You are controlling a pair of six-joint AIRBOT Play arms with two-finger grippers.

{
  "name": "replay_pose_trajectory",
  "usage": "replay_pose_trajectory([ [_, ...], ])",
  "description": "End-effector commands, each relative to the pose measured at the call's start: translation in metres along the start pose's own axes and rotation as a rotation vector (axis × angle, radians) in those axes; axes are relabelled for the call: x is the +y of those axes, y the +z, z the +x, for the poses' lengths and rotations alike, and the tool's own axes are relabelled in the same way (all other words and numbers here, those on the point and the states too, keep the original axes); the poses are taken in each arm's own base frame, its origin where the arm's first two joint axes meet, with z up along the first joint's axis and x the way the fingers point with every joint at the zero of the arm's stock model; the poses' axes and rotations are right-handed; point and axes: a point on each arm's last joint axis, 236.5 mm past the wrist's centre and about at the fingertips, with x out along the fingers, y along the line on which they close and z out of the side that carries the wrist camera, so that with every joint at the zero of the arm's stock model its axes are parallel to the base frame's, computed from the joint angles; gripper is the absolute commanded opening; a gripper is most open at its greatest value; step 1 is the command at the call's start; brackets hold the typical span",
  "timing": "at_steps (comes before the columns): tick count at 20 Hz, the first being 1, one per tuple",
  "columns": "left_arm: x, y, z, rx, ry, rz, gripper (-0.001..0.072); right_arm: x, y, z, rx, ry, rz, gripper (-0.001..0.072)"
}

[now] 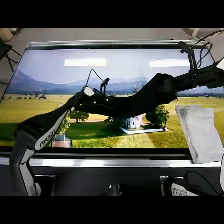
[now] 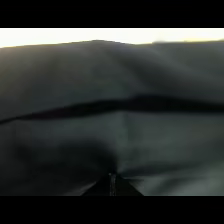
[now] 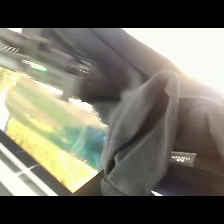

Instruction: Fold the shirts.

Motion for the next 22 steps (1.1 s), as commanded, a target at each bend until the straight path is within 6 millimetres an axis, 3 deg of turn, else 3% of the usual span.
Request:
replay_pose_trajectory([
  [1,-0.038,-0.021,0.046,0.002,-0.151,-0.146,0.0022,0.029,-0.009,-0.026,-0.001,-0.008,-0.026,0.0021],
  [3,-0.061,-0.039,0.065,0.021,-0.222,-0.158,0.0022,0.026,-0.009,-0.03,-0.004,-0.039,-0.025,0.0022],
  [5,-0.065,-0.041,0.065,0.022,-0.232,-0.111,0.0019,0.013,-0.01,-0.027,0.004,-0.079,-0.016,0.0021],
  [7,-0.057,-0.013,0.039,-0.033,-0.207,-0.074,0.0017,0.002,-0.009,-0.019,0.015,-0.084,0.001,0.0021],
  [8,-0.049,0.008,0.015,-0.075,-0.169,-0.025,0.0017,-0.002,-0.008,-0.013,0.017,-0.075,0.011,0.0021],
  [10,-0.029,0.053,-0.054,-0.172,-0.061,0.064,0.0017,-0.006,0.0,0.005,0.013,-0.057,0.018,0.0021],
  [13,-0.006,0.112,-0.195,-0.368,0.12,0.176,0.0017,0.014,0.017,0.052,-0.002,0.021,-0.01,0.002],
  [15,-0.005,0.132,-0.288,-0.508,0.204,0.213,0.0017,0.035,0.026,0.093,-0.004,0.081,-0.026,0.0021],
  [17,-0.011,0.135,-0.375,-0.635,0.275,0.242,0.0019,0.053,0.028,0.136,0.003,0.14,-0.015,0.0021],
  [19,-0.017,0.123,-0.435,-0.705,0.324,0.254,0.0019,0.067,0.022,0.185,0.029,0.188,0.014,0.0021],
  [22,-0.026,0.1,-0.481,-0.736,0.38,0.274,0.0019,0.081,0.013,0.246,0.037,0.274,0.079,0.0022],
])
